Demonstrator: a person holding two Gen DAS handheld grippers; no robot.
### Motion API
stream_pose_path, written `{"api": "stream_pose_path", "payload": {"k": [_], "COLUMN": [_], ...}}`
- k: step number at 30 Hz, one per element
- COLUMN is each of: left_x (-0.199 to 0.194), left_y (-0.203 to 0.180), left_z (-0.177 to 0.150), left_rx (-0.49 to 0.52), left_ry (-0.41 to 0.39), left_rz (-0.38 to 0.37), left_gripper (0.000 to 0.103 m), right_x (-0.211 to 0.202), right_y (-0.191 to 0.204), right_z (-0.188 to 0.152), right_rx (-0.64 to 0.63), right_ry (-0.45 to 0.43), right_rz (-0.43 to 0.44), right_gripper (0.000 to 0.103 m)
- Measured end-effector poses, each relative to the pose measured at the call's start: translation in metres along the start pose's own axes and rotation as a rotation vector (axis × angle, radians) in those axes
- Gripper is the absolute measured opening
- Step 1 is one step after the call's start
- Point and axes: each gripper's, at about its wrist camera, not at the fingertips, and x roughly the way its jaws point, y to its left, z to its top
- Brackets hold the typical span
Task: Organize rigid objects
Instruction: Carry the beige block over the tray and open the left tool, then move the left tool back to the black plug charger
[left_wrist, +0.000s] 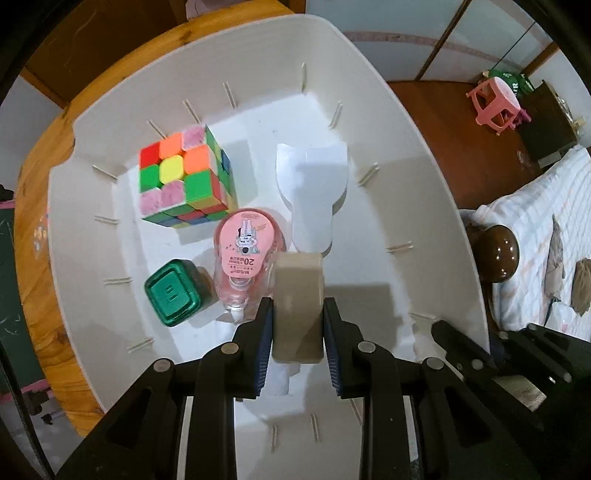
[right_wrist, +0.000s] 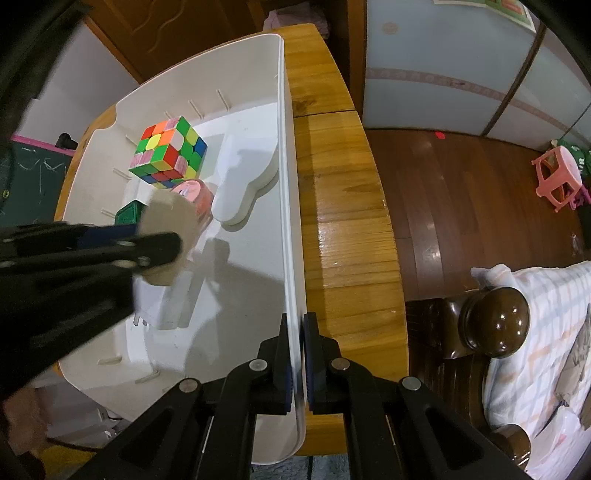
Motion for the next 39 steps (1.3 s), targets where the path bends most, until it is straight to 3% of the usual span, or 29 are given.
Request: {"api": "stream_pose_path", "payload": {"k": [3, 5, 8, 23, 32, 39], "left_x": [0.003, 0.005, 0.004, -0.054, -0.116, -0.130], "left_y": [-0.004, -0.004, -0.005, 0.015, 0.074, 0.118], "left_z": [0.001, 0.002, 0.001, -0.018, -0.049, -0.082], "left_rx": [0.023, 0.027, 0.026, 0.028, -0.092, -0.171], "left_ry": [0.001, 0.007, 0.009, -0.122, -0.251, -0.276], "left_rz": [0.019, 0.017, 0.011, 0.056, 0.100, 0.162], "left_gripper": [0.035, 0.059, 0.076, 0.078, 0.078, 0.078], "right_x": [0.001, 0.001, 0.002, 0.004, 0.004, 0.006], "right_y": [0.000, 0.000, 0.000, -0.002, -0.001, 0.002], "right_z": [0.000, 0.001, 0.001, 0.004, 0.004, 0.004], "right_rx": [-0.003, -0.004, -0.004, 0.003, -0.009, -0.026], "right_ry": [0.002, 0.003, 0.006, 0.026, 0.028, 0.030], "right_rz": [0.001, 0.001, 0.002, 0.001, -0.009, -0.025], "right_gripper": [0.005, 0.005, 0.005, 0.005, 0.005, 0.004]}}
